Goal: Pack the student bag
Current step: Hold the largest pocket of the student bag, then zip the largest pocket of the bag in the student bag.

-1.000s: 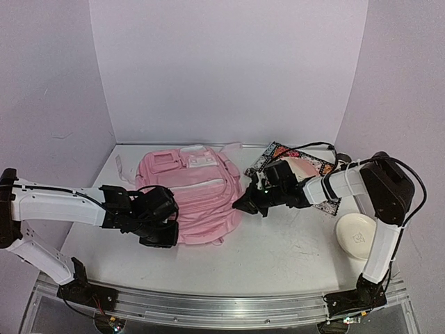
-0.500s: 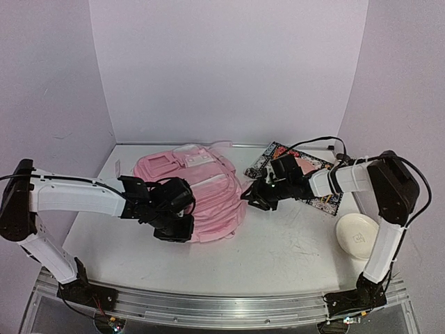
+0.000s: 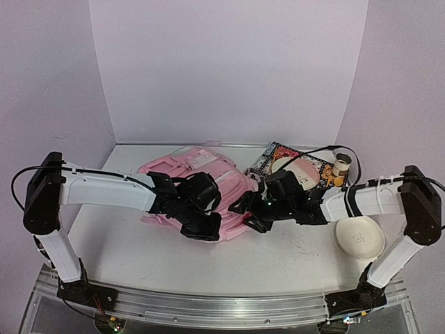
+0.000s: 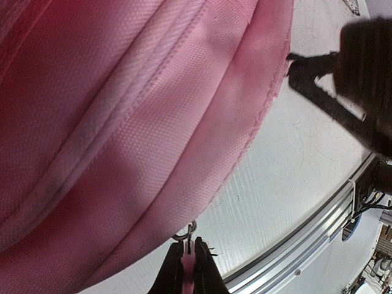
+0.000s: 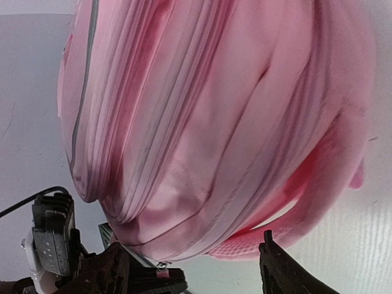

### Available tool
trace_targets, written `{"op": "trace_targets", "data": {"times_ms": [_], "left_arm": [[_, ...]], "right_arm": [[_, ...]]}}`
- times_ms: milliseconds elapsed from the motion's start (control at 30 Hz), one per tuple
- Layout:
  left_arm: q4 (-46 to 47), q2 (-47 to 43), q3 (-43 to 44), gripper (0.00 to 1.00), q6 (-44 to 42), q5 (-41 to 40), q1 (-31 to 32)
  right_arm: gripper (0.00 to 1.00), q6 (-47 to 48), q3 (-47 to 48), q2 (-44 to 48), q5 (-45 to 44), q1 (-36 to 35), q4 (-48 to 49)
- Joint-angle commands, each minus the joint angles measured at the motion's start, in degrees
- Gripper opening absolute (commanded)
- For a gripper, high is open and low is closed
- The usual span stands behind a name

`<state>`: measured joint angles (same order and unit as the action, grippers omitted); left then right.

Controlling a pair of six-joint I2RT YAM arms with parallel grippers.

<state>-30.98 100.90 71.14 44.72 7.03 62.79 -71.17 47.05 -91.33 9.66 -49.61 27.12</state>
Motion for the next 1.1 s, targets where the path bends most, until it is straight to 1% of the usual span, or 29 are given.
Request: {"op": "trace_targets", "data": {"times_ms": [0, 167, 233, 300, 400, 433, 467, 600, 733, 867, 1067], "left_arm": [[4.2, 0.5, 4.6, 0.00, -2.0, 3.4, 1.4], [4.3, 0.1, 4.0, 0.00, -2.1, 3.2, 1.8], [4.3, -0.8, 3.4, 0.00, -2.1, 2.5, 1.8], [4.3, -1.5, 2.4, 0.00, -2.3, 1.9, 1.8], [4.1, -3.1, 0.1, 0.00, -2.3, -0.2, 1.7], [3.7, -3.7, -1.3, 0.00, -2.4, -1.3, 1.7], [3.2, -4.6, -2.4, 0.00, -2.2, -2.3, 1.6], [0.2, -7.2, -7.4, 0.00, -1.5, -6.7, 0.7], [-1.9, -10.3, -13.0, 0.00, -0.5, -10.2, -1.7], [-3.4, -13.3, -18.8, 0.00, -0.3, -12.6, -5.6], [-4.3, -15.1, -24.1, 0.00, -0.3, -16.2, -12.1]], "right_arm": [[0.70, -7.0, 0.9, -3.5, -3.9, -3.0, 4.4], [0.62, -8.5, 3.1, -7.4, -4.1, -4.1, 4.6], [0.55, -8.7, 3.5, -8.6, -4.0, -4.2, 4.7], [0.40, -8.8, 3.0, -9.0, -4.5, -4.2, 4.6], [0.11, -8.5, 1.6, -7.7, -5.6, -4.1, 4.6], [0.04, -8.3, 1.2, -7.2, -5.8, -4.0, 4.4], [0.00, -7.9, 0.9, -6.6, -5.8, -3.6, 4.1], [0.00, -5.9, 0.2, -4.2, -4.7, -1.5, 2.4], [0.00, -3.0, -0.1, -1.5, -3.1, 1.3, 0.2], [0.00, 0.6, 0.1, 1.4, -1.1, 4.4, -2.5], [0.00, 4.5, 0.1, 4.8, 2.4, 7.5, -5.2]]}}
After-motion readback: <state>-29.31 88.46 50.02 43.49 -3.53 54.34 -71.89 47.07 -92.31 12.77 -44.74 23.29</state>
